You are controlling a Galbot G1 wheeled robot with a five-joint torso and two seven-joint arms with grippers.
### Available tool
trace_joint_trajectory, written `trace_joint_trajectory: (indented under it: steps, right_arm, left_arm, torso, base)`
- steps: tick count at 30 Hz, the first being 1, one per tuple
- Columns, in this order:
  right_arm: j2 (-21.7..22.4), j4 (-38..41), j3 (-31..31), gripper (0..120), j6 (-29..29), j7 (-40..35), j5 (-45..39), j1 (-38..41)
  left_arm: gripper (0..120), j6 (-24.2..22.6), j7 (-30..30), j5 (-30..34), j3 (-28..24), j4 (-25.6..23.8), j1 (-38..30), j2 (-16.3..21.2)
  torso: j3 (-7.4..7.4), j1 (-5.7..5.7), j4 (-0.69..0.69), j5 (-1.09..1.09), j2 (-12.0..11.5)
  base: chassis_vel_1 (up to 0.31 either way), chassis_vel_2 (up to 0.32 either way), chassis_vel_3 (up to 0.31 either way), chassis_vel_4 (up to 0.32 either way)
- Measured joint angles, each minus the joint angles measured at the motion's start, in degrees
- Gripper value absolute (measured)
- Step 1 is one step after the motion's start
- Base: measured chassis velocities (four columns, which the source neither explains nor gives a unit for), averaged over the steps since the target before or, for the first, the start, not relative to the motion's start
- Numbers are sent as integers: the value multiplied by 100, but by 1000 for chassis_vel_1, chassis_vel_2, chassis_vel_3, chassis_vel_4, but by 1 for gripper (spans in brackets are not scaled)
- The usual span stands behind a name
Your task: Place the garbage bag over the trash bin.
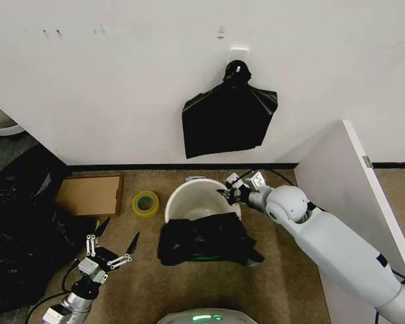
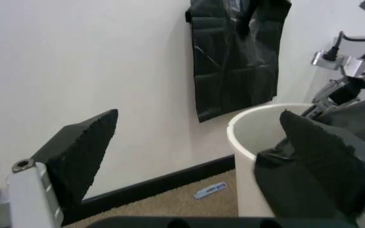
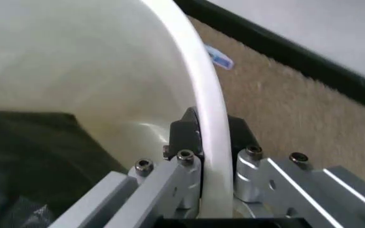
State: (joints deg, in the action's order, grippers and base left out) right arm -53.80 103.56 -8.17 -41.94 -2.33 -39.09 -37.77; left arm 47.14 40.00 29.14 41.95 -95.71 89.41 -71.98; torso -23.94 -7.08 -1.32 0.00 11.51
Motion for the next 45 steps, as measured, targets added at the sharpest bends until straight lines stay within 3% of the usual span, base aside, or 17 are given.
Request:
trace_joint_trajectory:
  steps: [4,6,7,8,10,12,15,19,23,31,38,45]
  right_arm:
    - [48,222,-3,2,-8,-818,-627,-136]
    - [61,508,12,2,-8,-1861,-1407,-277]
    - [40,813,98,1,-5,-2759,-2131,-473]
    - [40,813,98,1,-5,-2759,-2131,-473]
    - [-40,1315,314,1,198,-4071,-3075,-943]
    - [-107,1865,651,1,561,-4922,-3561,-1655]
    - [-335,2493,1141,1,1263,-5406,-3419,-2678]
    - [-672,2540,1400,1,1768,-5484,-2994,-3180]
    - [-1374,2374,1576,1,2683,-5595,-2270,-3716]
    - [-2080,2012,1454,1,3518,-5287,-1422,-4152]
    - [-2376,1551,1358,1,4042,-4662,-531,-4290]
    - [-2523,1274,1226,1,4247,-4527,140,-4313]
  left_arm:
    - [100,0,-9,5,4,-7,-1,11]
    - [100,0,-14,12,6,-15,-1,15]
    - [100,0,-30,21,13,-24,-1,21]
    - [100,0,-30,21,13,-24,-1,21]
    - [100,-1,-47,35,28,-27,-5,27]
    - [100,-1,-50,41,32,-31,-7,28]
    - [100,-1,-49,44,16,-38,-9,3]
    - [100,-1,-46,39,-33,-59,-10,-30]
    - [100,-1,-44,30,-89,-183,10,-70]
    - [100,-1,-45,66,4,-335,87,-39]
    - [100,-1,-30,129,48,-368,107,-29]
    - [100,0,-24,140,32,-336,75,-15]
  torso:
    - [0,0,1,1,0]
    - [0,0,0,0,0]
    - [0,0,1,0,0]
    - [0,0,1,0,0]
    - [0,0,1,0,0]
    - [0,0,-1,0,0]
    - [1,0,-1,-1,1]
    - [0,0,0,0,1]
    - [0,0,0,0,1]
    - [0,0,1,-1,1]
    - [0,0,0,0,1]
    - [0,0,0,-1,1]
  base:
    - [0,0,0,0]
    - [0,0,0,0]
    - [0,0,0,0]
    - [0,0,0,0]
    - [0,0,0,0]
    - [0,0,0,0]
    - [0,0,0,0]
    - [0,0,0,0]
    - [0,0,0,0]
    - [0,0,0,0]
    - [0,0,0,0]
    - [0,0,0,0]
